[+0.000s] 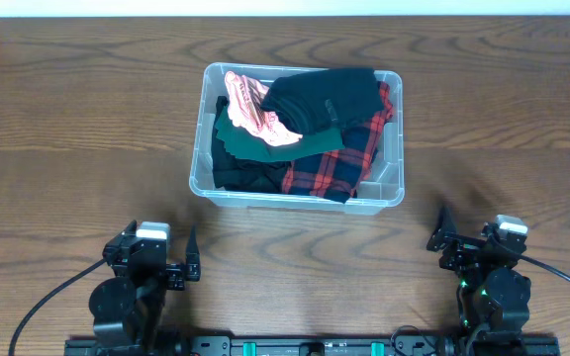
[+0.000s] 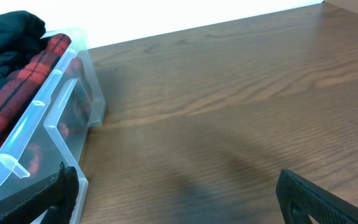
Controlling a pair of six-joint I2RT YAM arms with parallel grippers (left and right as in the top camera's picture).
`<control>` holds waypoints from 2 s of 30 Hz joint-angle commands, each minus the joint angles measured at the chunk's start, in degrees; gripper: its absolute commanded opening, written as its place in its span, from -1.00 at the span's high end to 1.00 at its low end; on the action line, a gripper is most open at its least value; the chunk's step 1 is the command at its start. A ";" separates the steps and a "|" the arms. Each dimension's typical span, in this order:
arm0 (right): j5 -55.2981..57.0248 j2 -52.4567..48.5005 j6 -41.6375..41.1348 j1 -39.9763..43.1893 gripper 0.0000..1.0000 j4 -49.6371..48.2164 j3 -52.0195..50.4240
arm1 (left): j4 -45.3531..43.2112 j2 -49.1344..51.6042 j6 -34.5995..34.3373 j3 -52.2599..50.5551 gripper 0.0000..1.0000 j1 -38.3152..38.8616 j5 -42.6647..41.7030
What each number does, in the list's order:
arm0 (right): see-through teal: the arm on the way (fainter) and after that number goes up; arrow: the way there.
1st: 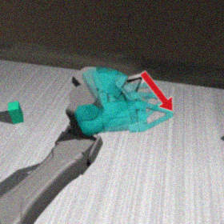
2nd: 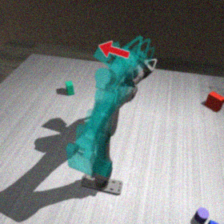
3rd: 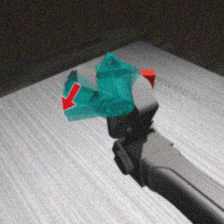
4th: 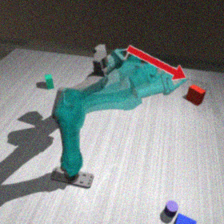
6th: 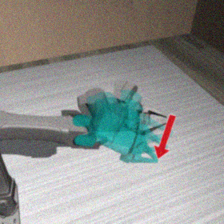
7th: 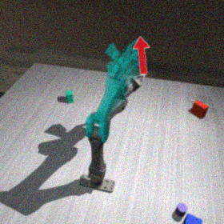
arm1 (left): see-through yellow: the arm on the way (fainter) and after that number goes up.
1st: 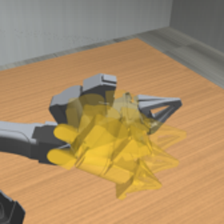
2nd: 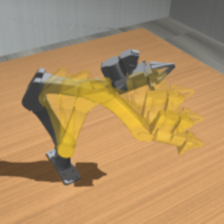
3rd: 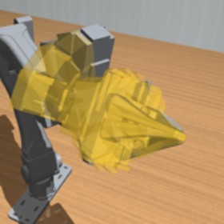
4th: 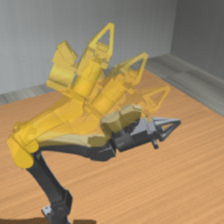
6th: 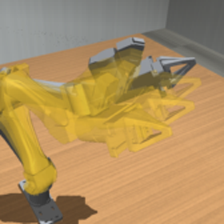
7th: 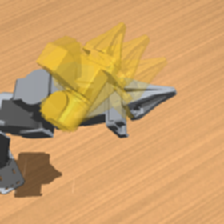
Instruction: Pack container
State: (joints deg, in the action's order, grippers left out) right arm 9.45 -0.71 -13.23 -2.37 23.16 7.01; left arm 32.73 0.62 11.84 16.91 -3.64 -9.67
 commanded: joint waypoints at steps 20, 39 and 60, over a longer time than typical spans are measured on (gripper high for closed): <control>-0.02 0.39 -0.68 0.37 -0.98 -0.04 -0.22 | -0.33 -0.50 -0.04 -5.46 -0.96 0.20 3.78; -0.02 0.39 -0.68 0.37 -0.99 -0.04 -0.22 | -0.98 -0.44 -0.07 -8.44 -0.96 0.20 3.96; -0.02 0.39 -0.68 0.37 -0.98 -0.04 -0.22 | -0.98 -0.44 -0.07 -8.44 -0.96 0.20 3.96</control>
State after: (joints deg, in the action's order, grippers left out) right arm 9.43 -0.71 -13.23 -2.37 23.14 7.01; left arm 32.08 0.58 11.84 9.23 -3.64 -5.98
